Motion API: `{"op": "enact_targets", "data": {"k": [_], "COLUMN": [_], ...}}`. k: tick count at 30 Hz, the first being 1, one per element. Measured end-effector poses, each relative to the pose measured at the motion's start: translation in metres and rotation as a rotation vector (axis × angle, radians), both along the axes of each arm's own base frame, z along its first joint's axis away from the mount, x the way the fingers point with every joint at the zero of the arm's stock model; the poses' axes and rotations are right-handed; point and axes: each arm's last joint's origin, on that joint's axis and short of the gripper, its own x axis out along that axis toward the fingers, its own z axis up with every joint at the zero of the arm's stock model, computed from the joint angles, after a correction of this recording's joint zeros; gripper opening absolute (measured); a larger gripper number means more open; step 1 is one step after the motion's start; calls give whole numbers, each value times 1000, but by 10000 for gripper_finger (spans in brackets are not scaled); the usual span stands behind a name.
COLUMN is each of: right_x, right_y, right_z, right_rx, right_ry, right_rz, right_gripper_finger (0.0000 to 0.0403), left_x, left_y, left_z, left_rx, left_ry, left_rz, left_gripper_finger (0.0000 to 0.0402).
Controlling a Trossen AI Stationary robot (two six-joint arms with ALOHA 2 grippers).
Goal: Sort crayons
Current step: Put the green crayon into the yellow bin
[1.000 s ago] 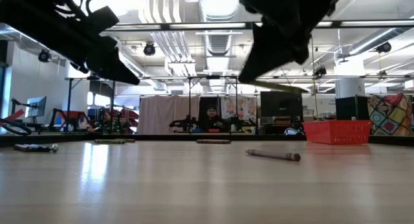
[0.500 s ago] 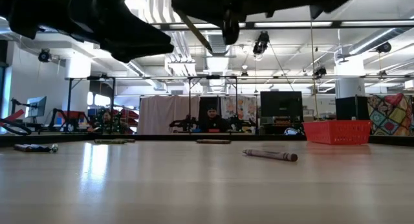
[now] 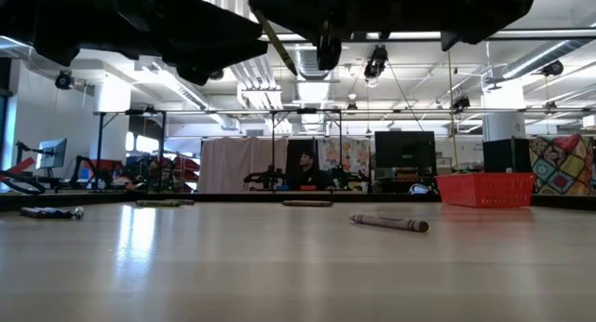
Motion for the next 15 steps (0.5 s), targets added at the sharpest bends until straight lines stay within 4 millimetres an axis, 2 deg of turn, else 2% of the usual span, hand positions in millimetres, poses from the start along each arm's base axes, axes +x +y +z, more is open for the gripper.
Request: {"op": "enact_targets", "data": {"k": [7,15], "right_x": [2,3], "right_y": [1,1], "right_z": [-4,-5], "right_rx": [1,3], "right_ry": [-11,-39], "right_rz": [21,23], "right_gripper_finger": [13,13], "left_x": [1,1], "left_y": [-1,-1], "left_z": [-1,0], "left_rx": [-5,-11], "left_ry": [-6,-21], "left_rz": [-17,-17], "left_gripper_finger": [167,138]}}
